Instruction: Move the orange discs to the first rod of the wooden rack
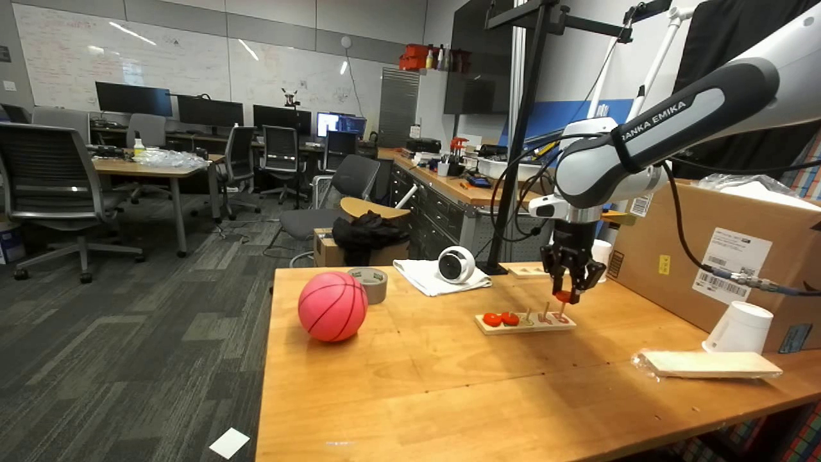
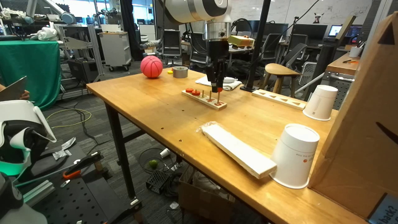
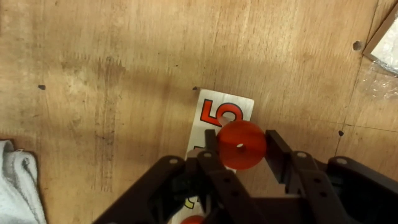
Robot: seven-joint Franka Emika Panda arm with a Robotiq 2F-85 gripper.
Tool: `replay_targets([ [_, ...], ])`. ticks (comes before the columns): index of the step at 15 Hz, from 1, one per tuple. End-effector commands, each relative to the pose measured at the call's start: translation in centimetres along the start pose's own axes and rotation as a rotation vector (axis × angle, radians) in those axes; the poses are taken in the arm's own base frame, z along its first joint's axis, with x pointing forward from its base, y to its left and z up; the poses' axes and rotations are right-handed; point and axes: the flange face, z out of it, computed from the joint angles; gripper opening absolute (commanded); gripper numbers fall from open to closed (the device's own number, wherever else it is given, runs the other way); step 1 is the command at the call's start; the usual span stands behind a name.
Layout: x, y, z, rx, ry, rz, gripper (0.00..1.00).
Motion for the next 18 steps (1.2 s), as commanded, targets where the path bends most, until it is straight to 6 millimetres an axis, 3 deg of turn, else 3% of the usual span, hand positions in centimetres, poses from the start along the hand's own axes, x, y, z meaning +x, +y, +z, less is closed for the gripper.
replay_targets([
  [1,-0.9,-0.3,0.2,-0.004,-0.008,0.012,0.17],
  [9,-2.7,-0.6,0.2,-0.009,0.004,0.061,0.17],
  [18,-3.2,-0.6,0.0,-0.014,0.002,0.082,0.17],
])
